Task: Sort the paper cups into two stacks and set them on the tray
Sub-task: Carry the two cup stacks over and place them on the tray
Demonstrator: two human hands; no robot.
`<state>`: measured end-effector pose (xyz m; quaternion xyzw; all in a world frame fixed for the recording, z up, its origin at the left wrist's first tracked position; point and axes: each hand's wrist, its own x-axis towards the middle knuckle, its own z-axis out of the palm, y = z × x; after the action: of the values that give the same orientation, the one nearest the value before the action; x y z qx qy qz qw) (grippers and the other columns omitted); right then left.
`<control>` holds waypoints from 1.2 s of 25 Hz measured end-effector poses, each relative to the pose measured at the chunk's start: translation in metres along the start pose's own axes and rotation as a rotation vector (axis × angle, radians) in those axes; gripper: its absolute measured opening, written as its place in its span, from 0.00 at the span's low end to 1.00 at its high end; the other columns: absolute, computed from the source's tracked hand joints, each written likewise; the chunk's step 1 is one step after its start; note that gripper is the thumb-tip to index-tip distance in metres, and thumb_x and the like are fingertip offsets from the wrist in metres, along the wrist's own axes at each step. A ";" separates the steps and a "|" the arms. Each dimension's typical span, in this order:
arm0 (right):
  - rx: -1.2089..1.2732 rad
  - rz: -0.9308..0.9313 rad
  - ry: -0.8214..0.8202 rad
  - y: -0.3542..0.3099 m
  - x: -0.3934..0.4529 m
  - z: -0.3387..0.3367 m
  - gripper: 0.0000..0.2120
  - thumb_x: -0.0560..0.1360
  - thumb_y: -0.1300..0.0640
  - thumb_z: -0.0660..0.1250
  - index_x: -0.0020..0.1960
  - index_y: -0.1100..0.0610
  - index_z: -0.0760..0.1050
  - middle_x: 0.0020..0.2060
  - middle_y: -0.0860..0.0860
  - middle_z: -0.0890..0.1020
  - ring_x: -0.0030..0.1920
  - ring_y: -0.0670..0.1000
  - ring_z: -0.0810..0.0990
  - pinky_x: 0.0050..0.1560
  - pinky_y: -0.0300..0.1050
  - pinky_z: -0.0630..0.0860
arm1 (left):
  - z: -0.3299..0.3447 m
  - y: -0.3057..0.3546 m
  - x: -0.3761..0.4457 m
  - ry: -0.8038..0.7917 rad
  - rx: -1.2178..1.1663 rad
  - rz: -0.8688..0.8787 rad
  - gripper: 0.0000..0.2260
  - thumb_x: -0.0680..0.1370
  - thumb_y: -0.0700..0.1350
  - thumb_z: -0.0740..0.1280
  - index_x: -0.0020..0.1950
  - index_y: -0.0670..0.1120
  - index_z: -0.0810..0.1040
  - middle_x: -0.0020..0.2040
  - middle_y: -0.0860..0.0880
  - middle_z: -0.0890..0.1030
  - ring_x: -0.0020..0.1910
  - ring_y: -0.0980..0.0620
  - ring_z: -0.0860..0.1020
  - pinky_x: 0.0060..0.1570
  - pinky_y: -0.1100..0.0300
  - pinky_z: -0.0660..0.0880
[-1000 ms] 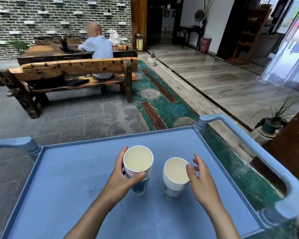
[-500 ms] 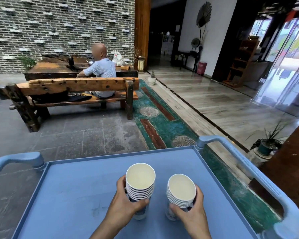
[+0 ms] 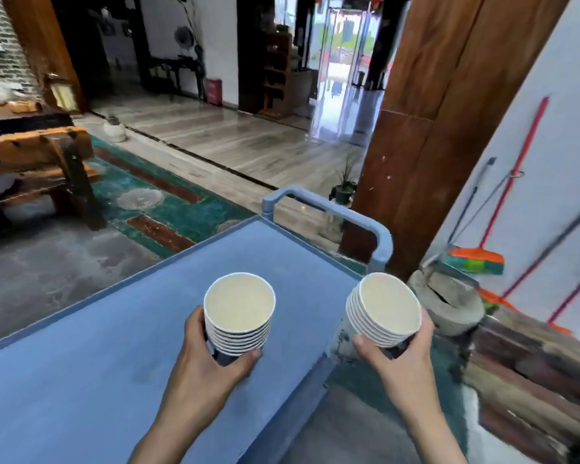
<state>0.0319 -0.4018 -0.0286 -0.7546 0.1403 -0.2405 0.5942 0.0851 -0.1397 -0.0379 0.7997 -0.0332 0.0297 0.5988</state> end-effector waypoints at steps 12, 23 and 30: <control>-0.214 0.130 0.593 -0.016 -0.231 -0.227 0.44 0.63 0.56 0.79 0.67 0.38 0.54 0.62 0.39 0.70 0.63 0.44 0.71 0.62 0.42 0.68 | 0.140 0.052 -0.151 -0.564 -0.131 0.102 0.44 0.57 0.60 0.79 0.68 0.65 0.59 0.58 0.71 0.71 0.59 0.56 0.77 0.57 0.49 0.75; -0.166 0.184 1.030 0.029 -0.407 -0.490 0.41 0.64 0.64 0.77 0.65 0.38 0.59 0.61 0.41 0.73 0.55 0.31 0.74 0.43 0.25 0.73 | 0.354 0.129 -0.369 -0.928 -0.108 0.267 0.43 0.62 0.50 0.81 0.71 0.55 0.61 0.68 0.53 0.71 0.64 0.52 0.71 0.61 0.53 0.68; -0.178 0.311 1.006 0.104 -0.407 -0.637 0.43 0.63 0.62 0.78 0.69 0.45 0.59 0.62 0.45 0.72 0.60 0.43 0.73 0.49 0.26 0.67 | 0.498 0.165 -0.460 -0.944 -0.189 0.195 0.37 0.63 0.46 0.81 0.67 0.56 0.65 0.61 0.62 0.74 0.52 0.77 0.73 0.43 0.78 0.70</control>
<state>-0.6419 -0.7544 -0.0955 -0.5639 0.5377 -0.4688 0.4160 -0.3838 -0.6557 -0.0602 0.6612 -0.3781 -0.2832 0.5828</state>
